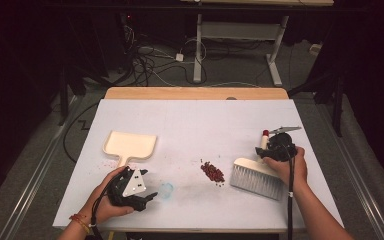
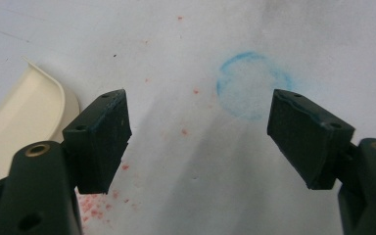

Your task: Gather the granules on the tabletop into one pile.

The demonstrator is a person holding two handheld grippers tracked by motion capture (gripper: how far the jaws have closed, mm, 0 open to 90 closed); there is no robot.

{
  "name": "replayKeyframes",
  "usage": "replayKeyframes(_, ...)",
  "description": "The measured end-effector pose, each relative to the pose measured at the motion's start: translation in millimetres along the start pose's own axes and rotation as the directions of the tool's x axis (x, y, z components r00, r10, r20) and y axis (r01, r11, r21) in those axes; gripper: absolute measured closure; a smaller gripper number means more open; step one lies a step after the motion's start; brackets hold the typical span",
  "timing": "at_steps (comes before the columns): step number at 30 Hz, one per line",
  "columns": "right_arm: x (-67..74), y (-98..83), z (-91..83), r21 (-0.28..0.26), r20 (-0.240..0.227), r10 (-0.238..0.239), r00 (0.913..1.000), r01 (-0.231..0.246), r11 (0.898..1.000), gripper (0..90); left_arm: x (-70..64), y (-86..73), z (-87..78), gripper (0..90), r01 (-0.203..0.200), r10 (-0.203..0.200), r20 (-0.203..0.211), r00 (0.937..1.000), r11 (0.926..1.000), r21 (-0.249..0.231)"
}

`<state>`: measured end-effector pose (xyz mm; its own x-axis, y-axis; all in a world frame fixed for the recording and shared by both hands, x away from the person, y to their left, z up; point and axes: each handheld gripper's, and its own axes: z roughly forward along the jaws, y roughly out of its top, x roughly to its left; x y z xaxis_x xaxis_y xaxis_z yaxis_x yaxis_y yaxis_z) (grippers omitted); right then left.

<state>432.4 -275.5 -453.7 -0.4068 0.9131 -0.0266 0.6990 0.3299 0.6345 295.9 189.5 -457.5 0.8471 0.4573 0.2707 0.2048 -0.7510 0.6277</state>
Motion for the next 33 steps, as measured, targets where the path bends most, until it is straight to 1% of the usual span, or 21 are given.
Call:
replayKeyframes(3, -0.4, 3.6, 2.8, 0.000, 0.021, -0.025, 0.9995, 0.025, 1.000, 46.9, 0.3, 0.2, 0.6, 23.3, -0.001, 0.001, 0.003, 1.0000, 1.0000, 0.002)
replayKeyframes(5, -1.7, 6.7, 3.8, 0.007, 0.027, -0.027, 0.9993, 0.027, 1.000, 48.1, 0.6, 0.4, 1.4, 23.3, -0.002, 0.002, 0.005, 1.0000, 1.0000, 0.005)
replayKeyframes(7, -4.6, 8.8, 6.4, 0.013, 0.027, -0.004, 0.9996, 0.004, 1.000, 45.3, 0.6, 1.0, 2.0, 23.3, -0.004, 0.004, 0.005, 1.0000, 1.0000, 0.006)
replayKeyframes(9, -8.6, 11.3, 10.3, 0.040, 0.018, 0.030, 0.9994, -0.030, 0.999, 41.7, 0.3, 1.3, 2.1, 23.3, -0.007, 0.007, 0.002, 1.0000, 0.9999, 0.010)
replayKeyframes(10, -11.2, 11.4, 11.1, 0.056, -0.004, 0.064, 0.9979, -0.064, 0.996, 41.0, 0.2, 1.2, 1.6, 23.3, -0.008, 0.008, 0.001, 1.0000, 0.9999, 0.008)
replayKeyframes(11, -11.5, 10.5, 11.6, 0.064, -0.013, 0.080, 0.9967, -0.079, 0.995, 40.1, 0.2, 0.9, 0.8, 23.3, -0.007, 0.007, 0.001, 1.0000, 1.0000, 0.004)
replayKeyframes(15, -6.3, 12.7, 14.2, 0.074, 0.015, 0.047, 0.9988, -0.048, 0.996, 40.1, 1.8, -0.2, 1.1, 23.3, 0.003, -0.003, 0.002, 1.0000, 1.0000, 0.002)
replayKeyframes(17, -1.8, 17.2, 18.1, 0.081, 0.040, 0.012, 0.9991, -0.015, 0.997, 42.0, 1.2, 0.4, 1.7, 23.3, -0.004, 0.004, 0.004, 1.0000, 1.0000, 0.008)
replayKeyframes(19, -0.5, 21.8, 21.3, 0.084, 0.031, -0.003, 0.9995, 0.001, 0.996, 44.3, 0.1, 0.7, 1.4, 23.3, -0.008, 0.008, 0.004, 1.0000, 0.9999, 0.007)
replayKeyframes(22, -2.6, 24.9, 23.8, 0.084, 0.014, -0.025, 0.9996, 0.023, 0.996, 44.2, 0.7, -0.2, 0.1, 23.3, -0.002, 0.002, 0.001, 1.0000, 1.0000, 0.001)
replayKeyframes(23, -3.7, 24.8, 24.0, 0.081, 0.009, -0.023, 0.9997, 0.022, 0.997, 44.2, 1.3, -0.6, -0.1, 23.3, 0.001, -0.001, 0.002, 1.0000, 1.0000, 0.001)
replayKeyframes(24, -3.8, 25.0, 24.0, 0.081, 0.007, -0.031, 0.9995, 0.030, 0.996, 43.9, 1.9, -1.0, 0.0, 23.3, 0.004, -0.004, 0.003, 1.0000, 1.0000, 0.001)
replayKeyframes(26, -3.6, 26.2, 24.2, 0.080, 0.007, -0.059, 0.9983, 0.058, 0.995, 45.0, 2.2, -1.2, 0.4, 23.3, 0.006, -0.006, 0.001, 1.0000, 1.0000, 0.004)
replayKeyframes(28, -3.2, 27.6, 25.4, 0.069, 0.011, -0.090, 0.9959, 0.089, 0.994, 46.4, 2.0, -1.1, 0.5, 23.3, 0.007, -0.007, 0.002, 1.0000, 1.0000, 0.004)
replayKeyframes(29, -2.0, 28.5, 26.6, 0.058, 0.010, -0.116, 0.9932, 0.115, 0.992, 46.8, 1.8, -0.9, 0.5, 23.3, 0.006, -0.006, 0.000, 1.0000, 1.0000, 0.005)
replayKeyframes(30, -1.1, 29.4, 27.3, 0.057, 0.013, -0.124, 0.9922, 0.123, 0.991, 47.5, 1.6, -0.9, 0.4, 23.3, 0.006, -0.006, -0.002, 1.0000, 1.0000, 0.006)
replayKeyframes(32, 0.8, 29.8, 27.2, 0.058, 0.015, -0.120, 0.9927, 0.118, 0.991, 48.3, 1.7, -1.0, -0.3, 23.3, 0.008, -0.008, -0.005, 1.0000, 1.0000, 0.004)
replayKeyframes(33, 1.5, 29.7, 26.8, 0.058, 0.019, -0.120, 0.9926, 0.119, 0.991, 46.9, 1.9, -1.1, -1.1, 23.1, 0.010, -0.010, -0.009, 0.9999, 0.9999, 0.001)
